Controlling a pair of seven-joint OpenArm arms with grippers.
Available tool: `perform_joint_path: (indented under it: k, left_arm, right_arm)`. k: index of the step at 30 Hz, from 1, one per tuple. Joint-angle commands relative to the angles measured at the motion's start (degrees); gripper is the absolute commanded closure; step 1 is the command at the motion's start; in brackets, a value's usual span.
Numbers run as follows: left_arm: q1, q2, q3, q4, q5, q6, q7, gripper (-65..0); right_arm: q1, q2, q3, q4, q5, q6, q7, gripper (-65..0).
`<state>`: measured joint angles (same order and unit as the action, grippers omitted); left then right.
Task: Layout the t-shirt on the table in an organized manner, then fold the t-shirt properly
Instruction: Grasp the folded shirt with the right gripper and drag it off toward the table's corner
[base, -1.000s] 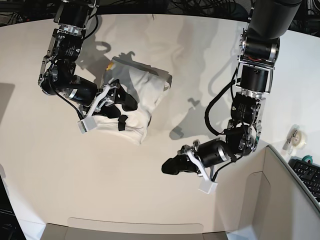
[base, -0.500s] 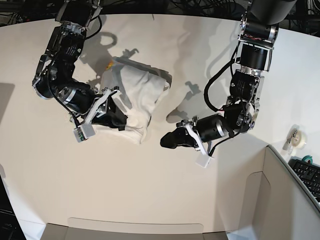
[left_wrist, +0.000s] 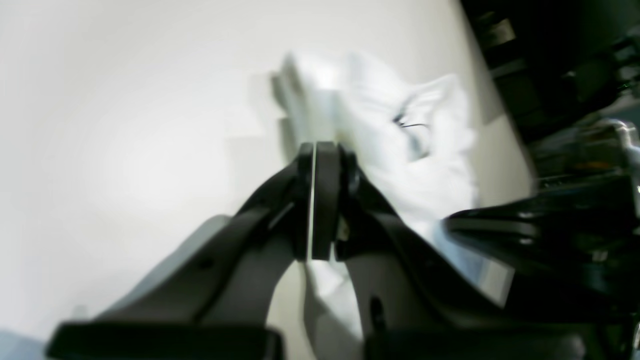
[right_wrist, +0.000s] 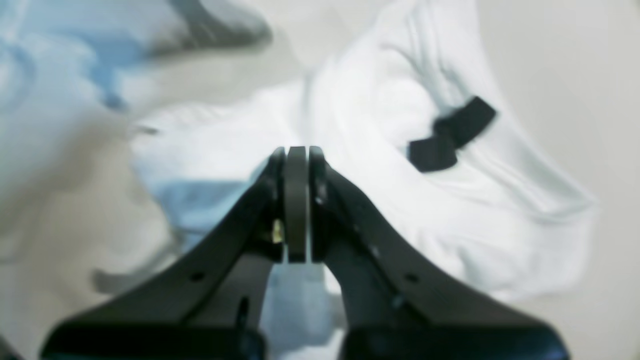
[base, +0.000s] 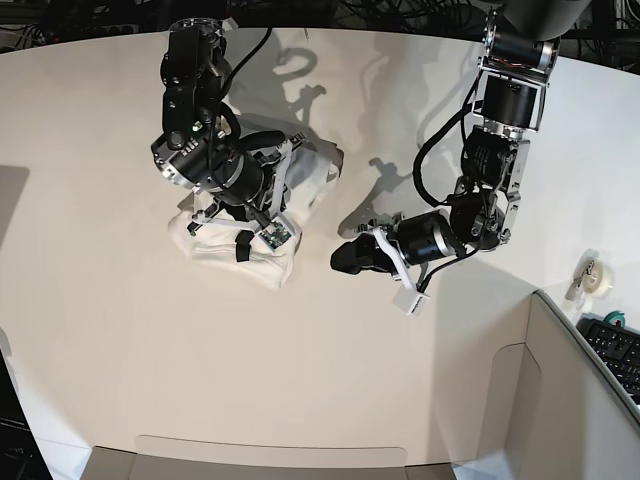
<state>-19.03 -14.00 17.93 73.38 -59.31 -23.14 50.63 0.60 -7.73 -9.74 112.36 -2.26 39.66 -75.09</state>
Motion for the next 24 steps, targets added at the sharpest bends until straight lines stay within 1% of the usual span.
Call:
perform_joint_path:
  k: [1, 2, 7, 10, 14, 16, 18, 21, 23, 24]
  left_arm:
    - [-0.6, -0.1, -0.2, 1.1, 0.1, -0.3, -1.4, -0.1]
    - [-0.4, -0.1, -0.3, 1.1, 1.1, 0.0, -1.5, -0.1]
    - [1.0, -0.1, -0.5, 1.2, 4.3, -0.1, -1.5, -0.1]
    - [1.7, -0.1, -0.4, 1.2, 5.1, -0.1, -1.5, -0.1]
    - [1.8, 0.0, -0.2, 1.2, 5.2, -0.1, -1.5, -0.1]
    - [1.8, 0.0, -0.2, 1.2, 5.2, -0.1, -1.2, -0.1]
    - [1.9, 0.0, -0.2, 1.2, 5.2, -0.1, -1.0, -0.1]
    - [2.9, 0.0, -0.2, 1.2, 5.2, -0.1, -1.0, -0.1]
    - [3.7, 0.0, -0.2, 1.3, 5.2, -0.1, -1.0, -0.1]
    - [3.8, 0.0, -0.2, 1.3, 5.2, -0.1, -1.0, -0.1]
  right_arm:
    - [0.2, -0.4, -1.3, 1.1, -0.6, 0.3, 0.9, 0.0]
    - [0.0, -0.3, -2.0, 1.1, -1.1, 0.3, 0.9, 0.0]
    - [-0.1, 0.1, -2.2, 1.2, 0.4, 0.3, 0.9, 0.0]
    - [-0.3, 0.4, -2.2, 0.8, 0.4, 0.3, 0.9, 0.0]
    - [-1.0, 2.3, -2.2, 0.7, 0.3, -0.2, 0.9, 0.0]
    - [-1.0, 4.2, -2.2, 0.7, 0.3, -0.3, 0.9, 0.0]
    - [-1.0, 5.0, -2.2, 0.0, 0.3, -0.3, 0.8, 0.0]
    - [-0.6, 7.3, -2.2, -2.5, 0.3, -0.3, 0.9, 0.0]
    - [-0.3, 7.9, -2.2, -4.6, 0.3, -0.3, 2.7, 0.0]
    - [-0.2, 8.8, -2.2, -5.6, 0.3, -0.3, 3.9, 0.0]
